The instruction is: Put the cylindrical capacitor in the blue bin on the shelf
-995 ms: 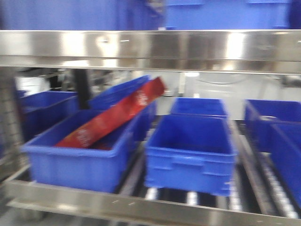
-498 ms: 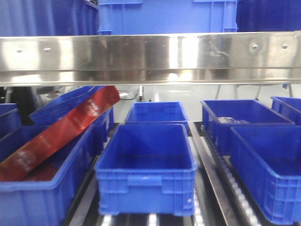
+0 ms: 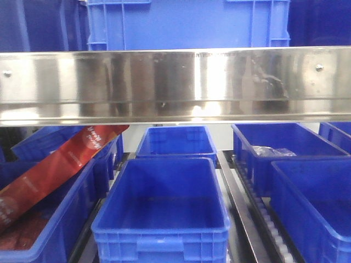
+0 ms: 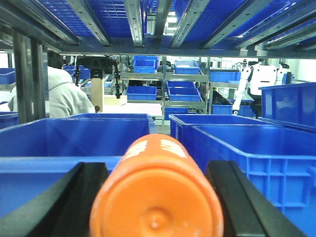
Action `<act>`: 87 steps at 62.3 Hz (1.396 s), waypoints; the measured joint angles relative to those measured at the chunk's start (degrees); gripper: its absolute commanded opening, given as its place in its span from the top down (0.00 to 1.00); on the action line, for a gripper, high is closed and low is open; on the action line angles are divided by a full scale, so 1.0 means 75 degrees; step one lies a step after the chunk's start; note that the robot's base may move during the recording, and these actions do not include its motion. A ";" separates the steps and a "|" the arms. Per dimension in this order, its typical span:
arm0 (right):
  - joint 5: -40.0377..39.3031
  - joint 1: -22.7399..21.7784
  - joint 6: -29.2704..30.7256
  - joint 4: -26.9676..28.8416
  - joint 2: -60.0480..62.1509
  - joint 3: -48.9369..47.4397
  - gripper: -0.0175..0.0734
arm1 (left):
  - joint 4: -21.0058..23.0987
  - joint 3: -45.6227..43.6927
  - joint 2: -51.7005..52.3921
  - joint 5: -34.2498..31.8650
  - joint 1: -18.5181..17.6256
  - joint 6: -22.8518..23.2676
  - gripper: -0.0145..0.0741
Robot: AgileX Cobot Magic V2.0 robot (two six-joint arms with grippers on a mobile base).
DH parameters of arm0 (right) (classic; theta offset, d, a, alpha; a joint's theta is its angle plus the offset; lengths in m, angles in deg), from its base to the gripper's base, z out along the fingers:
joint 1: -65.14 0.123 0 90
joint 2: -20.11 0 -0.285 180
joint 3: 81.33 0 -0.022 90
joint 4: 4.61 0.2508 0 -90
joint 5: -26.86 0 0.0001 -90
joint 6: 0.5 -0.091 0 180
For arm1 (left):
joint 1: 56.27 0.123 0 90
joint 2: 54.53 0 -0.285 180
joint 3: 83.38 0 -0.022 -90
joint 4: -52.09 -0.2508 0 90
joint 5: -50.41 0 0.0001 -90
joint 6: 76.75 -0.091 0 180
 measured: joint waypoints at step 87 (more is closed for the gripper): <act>-0.0108 0.0000 0.0000 0.0000 0.0000 0.0000 0.99 | 0.0000 0.0000 0.0000 0.0000 0.0000 0.0000 0.96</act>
